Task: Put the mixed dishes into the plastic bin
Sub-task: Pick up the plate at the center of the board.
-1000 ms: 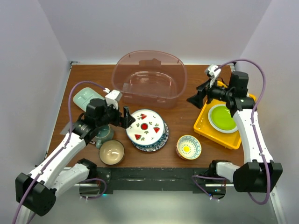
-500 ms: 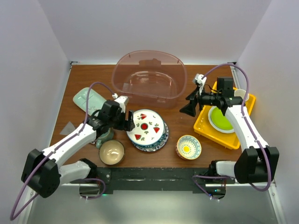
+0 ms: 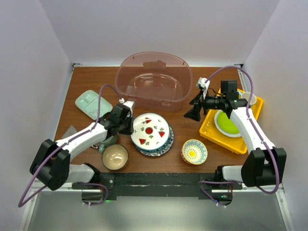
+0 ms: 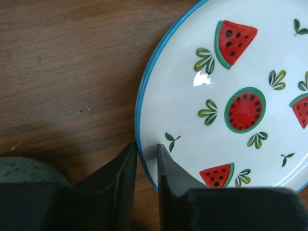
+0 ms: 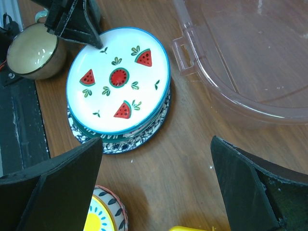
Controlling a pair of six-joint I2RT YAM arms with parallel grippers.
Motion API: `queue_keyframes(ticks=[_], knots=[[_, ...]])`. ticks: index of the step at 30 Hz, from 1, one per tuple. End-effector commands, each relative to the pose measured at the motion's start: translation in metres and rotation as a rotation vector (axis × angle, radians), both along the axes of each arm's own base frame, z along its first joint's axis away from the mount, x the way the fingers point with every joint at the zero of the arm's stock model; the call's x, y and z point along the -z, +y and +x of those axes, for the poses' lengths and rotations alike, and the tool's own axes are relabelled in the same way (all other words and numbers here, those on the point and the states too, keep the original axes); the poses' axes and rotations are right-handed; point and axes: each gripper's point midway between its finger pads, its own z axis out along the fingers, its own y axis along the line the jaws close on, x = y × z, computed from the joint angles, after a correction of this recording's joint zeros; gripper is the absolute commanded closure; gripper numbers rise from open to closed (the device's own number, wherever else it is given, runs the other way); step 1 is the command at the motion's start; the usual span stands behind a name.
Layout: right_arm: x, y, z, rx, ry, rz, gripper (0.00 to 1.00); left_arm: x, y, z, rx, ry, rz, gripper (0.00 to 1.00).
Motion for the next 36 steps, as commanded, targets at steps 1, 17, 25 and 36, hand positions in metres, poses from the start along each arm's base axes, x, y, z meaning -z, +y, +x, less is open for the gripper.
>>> queue_keyframes(ticks=[1, 17, 25, 36], knots=[[0.0, 0.003, -0.004, -0.025, -0.012, 0.003, 0.02, -0.019, -0.008, 0.019, -0.01, -0.08, -0.003, 0.86], [0.004, 0.011, -0.013, -0.082, -0.011, -0.007, 0.02, -0.059, -0.016, 0.015, 0.014, -0.124, -0.07, 0.95], [0.013, 0.024, -0.021, -0.141, -0.004, -0.042, 0.02, -0.078, -0.029, 0.017, 0.02, -0.146, -0.212, 0.98], [0.036, 0.048, -0.035, -0.237, 0.018, -0.115, 0.02, -0.071, -0.036, 0.012, 0.045, -0.064, -0.434, 1.0]])
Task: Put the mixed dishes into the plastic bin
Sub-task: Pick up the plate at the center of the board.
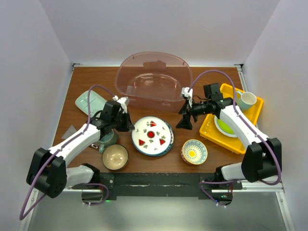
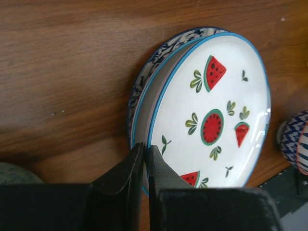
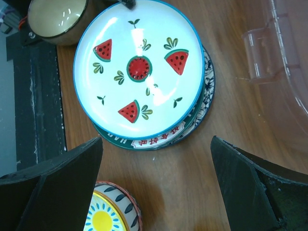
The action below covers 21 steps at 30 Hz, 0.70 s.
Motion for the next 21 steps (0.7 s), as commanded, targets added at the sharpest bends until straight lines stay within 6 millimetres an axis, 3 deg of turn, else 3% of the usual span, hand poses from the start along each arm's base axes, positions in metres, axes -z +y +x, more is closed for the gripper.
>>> queue_keyframes(ticks=[1, 11, 21], knots=[[0.006, 0.008, -0.001, -0.042, -0.029, -0.039, 0.02, -0.043, -0.025, 0.015, 0.042, -0.107, -0.211, 1.0], [0.038, 0.042, -0.027, -0.207, -0.053, -0.154, 0.02, -0.044, -0.031, 0.01, 0.052, -0.078, -0.326, 1.0], [0.062, 0.095, -0.06, -0.444, -0.292, -0.361, 0.02, -0.052, -0.036, 0.012, 0.006, -0.075, -0.434, 1.0]])
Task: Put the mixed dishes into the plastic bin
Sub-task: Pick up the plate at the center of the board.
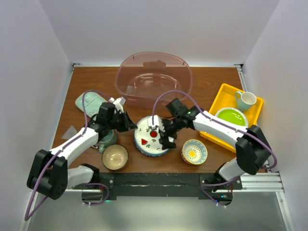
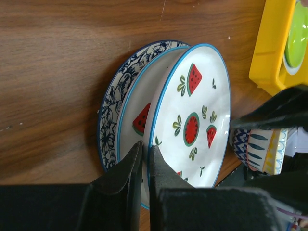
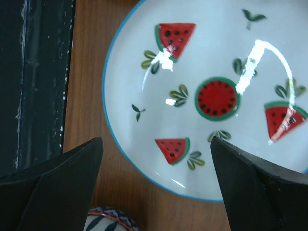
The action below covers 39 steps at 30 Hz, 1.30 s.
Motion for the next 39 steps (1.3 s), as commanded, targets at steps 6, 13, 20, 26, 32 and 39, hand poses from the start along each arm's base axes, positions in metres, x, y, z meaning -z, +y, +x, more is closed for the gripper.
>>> queue_keyframes(ticks=[6, 13, 20, 26, 32, 39], knots=[[-0.024, 0.025, 0.008, -0.071, -0.193, -0.031, 0.02, -0.042, -0.015, 0.009, -0.022, -0.094, -0.186, 1.0], [-0.045, 0.012, 0.019, 0.025, -0.097, 0.049, 0.02, -0.049, -0.012, 0.01, -0.042, -0.103, -0.222, 1.0], [-0.052, -0.008, 0.032, 0.125, 0.03, 0.131, 0.02, -0.048, -0.014, 0.006, -0.054, -0.101, -0.287, 1.0], [-0.049, -0.013, 0.036, 0.161, 0.103, 0.145, 0.02, -0.05, -0.012, 0.005, -0.058, -0.105, -0.292, 1.0], [-0.048, -0.015, 0.038, 0.18, 0.129, 0.149, 0.02, -0.051, -0.01, 0.004, -0.066, -0.108, -0.303, 1.0], [-0.045, -0.019, 0.044, 0.246, 0.163, 0.15, 0.02, -0.054, -0.011, 0.001, -0.055, -0.125, -0.326, 1.0]])
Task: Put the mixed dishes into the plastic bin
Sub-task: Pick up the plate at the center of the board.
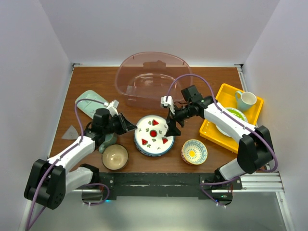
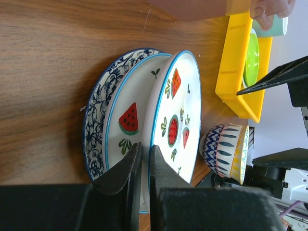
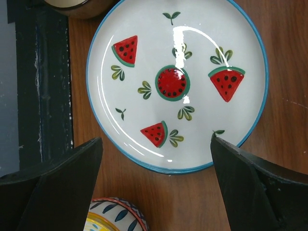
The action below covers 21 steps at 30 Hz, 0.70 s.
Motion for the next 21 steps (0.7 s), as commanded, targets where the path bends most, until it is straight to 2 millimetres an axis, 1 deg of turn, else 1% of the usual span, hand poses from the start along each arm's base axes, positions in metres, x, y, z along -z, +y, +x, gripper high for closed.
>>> queue_keyframes(ticks=[1, 5, 11, 13, 17, 21], knots=[[-0.008, 0.001, 0.007, 0.048, 0.036, 0.041, 0.03, -0.046, -0.014, 0.007, 0.042, -0.133, -0.135, 1.0], [-0.009, -0.007, 0.017, 0.12, 0.067, 0.053, 0.04, -0.048, -0.014, 0.006, 0.042, -0.146, -0.146, 1.0], [0.003, -0.016, 0.028, 0.251, 0.116, 0.025, 0.05, -0.054, -0.015, 0.006, 0.044, -0.159, -0.167, 1.0], [0.009, -0.016, 0.029, 0.288, 0.146, 0.02, 0.05, -0.058, -0.016, 0.006, 0.045, -0.168, -0.186, 1.0], [0.018, -0.017, 0.035, 0.329, 0.169, 0.006, 0.06, -0.06, -0.017, 0.004, 0.045, -0.171, -0.208, 1.0], [0.022, -0.017, 0.041, 0.363, 0.162, -0.002, 0.06, -0.059, -0.017, 0.004, 0.04, -0.17, -0.212, 1.0]])
